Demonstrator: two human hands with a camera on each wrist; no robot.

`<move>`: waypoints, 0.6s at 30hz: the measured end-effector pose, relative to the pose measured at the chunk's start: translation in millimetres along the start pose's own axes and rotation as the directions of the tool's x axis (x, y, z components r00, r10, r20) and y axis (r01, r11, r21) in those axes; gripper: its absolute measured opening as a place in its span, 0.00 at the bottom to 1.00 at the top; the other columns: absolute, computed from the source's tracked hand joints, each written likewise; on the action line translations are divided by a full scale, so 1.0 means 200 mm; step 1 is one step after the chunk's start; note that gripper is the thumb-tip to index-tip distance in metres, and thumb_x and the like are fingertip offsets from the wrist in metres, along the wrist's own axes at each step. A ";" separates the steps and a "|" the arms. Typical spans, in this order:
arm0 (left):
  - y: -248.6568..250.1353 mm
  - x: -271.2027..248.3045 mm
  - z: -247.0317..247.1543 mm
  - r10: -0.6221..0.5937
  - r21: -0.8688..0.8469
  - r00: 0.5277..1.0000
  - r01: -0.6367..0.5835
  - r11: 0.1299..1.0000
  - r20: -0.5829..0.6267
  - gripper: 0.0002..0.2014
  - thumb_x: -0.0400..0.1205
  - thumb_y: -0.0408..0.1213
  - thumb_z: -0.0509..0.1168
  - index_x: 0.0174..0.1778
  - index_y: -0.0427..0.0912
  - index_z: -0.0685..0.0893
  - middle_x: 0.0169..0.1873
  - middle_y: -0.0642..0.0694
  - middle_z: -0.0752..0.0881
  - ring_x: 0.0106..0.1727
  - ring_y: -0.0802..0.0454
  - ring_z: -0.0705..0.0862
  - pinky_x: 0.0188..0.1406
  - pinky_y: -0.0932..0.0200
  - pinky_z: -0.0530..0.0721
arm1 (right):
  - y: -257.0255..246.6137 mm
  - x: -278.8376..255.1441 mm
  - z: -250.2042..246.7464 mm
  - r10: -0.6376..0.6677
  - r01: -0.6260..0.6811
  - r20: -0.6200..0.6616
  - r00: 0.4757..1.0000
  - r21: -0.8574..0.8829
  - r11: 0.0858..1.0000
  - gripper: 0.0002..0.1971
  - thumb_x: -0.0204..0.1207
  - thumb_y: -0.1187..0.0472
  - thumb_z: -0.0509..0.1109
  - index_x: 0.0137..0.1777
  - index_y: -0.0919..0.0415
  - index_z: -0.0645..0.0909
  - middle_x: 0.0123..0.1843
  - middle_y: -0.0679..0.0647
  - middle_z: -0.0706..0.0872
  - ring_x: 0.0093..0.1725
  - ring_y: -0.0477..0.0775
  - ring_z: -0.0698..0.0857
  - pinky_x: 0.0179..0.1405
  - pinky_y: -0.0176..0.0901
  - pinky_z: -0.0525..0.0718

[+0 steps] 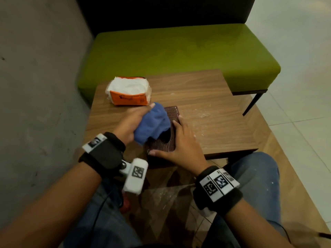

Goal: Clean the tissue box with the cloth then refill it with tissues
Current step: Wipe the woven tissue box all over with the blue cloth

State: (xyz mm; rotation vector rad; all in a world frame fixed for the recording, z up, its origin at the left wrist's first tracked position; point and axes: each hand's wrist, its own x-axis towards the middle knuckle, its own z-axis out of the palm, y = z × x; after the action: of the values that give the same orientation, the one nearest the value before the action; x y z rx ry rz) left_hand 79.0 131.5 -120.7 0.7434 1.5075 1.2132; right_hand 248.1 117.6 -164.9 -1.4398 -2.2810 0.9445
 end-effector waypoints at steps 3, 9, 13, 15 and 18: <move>0.16 -0.01 -0.08 -0.065 0.343 0.992 0.024 0.939 0.109 0.08 0.79 0.37 0.68 0.41 0.35 0.85 0.39 0.42 0.85 0.46 0.48 0.82 0.48 0.55 0.80 | 0.03 0.04 -0.01 -0.027 0.027 0.011 1.000 0.023 0.999 0.61 0.57 0.27 0.75 0.84 0.55 0.51 0.87 0.47 0.45 0.85 0.50 0.52 0.80 0.66 0.61; 0.22 0.00 0.03 -0.179 0.767 0.977 0.026 0.641 0.116 0.15 0.73 0.46 0.75 0.41 0.35 0.90 0.30 0.45 0.85 0.32 0.52 0.79 0.32 0.60 0.75 | 0.04 0.12 -0.09 -0.087 0.082 0.102 0.991 0.050 0.995 0.62 0.53 0.34 0.82 0.84 0.55 0.54 0.87 0.47 0.48 0.85 0.49 0.54 0.80 0.69 0.57; 0.11 0.05 0.14 -0.073 0.822 0.997 0.051 0.567 -0.012 0.19 0.72 0.49 0.76 0.45 0.34 0.87 0.37 0.42 0.85 0.38 0.45 0.82 0.30 0.58 0.73 | 0.03 0.10 -0.05 0.012 -0.019 0.050 0.999 0.147 0.989 0.65 0.52 0.38 0.84 0.85 0.57 0.51 0.87 0.50 0.50 0.85 0.50 0.53 0.81 0.67 0.59; 0.07 0.05 0.17 0.017 0.851 1.000 -0.019 0.525 0.012 0.18 0.73 0.49 0.74 0.44 0.35 0.88 0.39 0.41 0.86 0.42 0.42 0.84 0.33 0.58 0.73 | 0.04 0.10 -0.03 0.028 -0.035 0.038 0.999 0.209 0.977 0.65 0.54 0.41 0.84 0.85 0.58 0.50 0.87 0.51 0.51 0.85 0.51 0.53 0.81 0.66 0.60; 0.03 0.02 0.17 0.068 0.882 0.985 -0.173 0.438 0.160 0.16 0.74 0.50 0.72 0.37 0.39 0.89 0.34 0.41 0.88 0.36 0.46 0.84 0.33 0.55 0.77 | 0.06 0.12 -0.01 0.018 -0.022 0.022 1.000 0.236 0.971 0.60 0.59 0.48 0.84 0.85 0.60 0.50 0.87 0.54 0.51 0.85 0.53 0.54 0.81 0.65 0.61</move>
State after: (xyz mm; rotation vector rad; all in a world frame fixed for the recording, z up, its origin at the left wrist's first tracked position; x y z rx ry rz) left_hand 110.1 147.3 -114.8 1.6179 2.0181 0.3195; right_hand 246.5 143.1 -173.1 -1.3587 -2.0860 1.1959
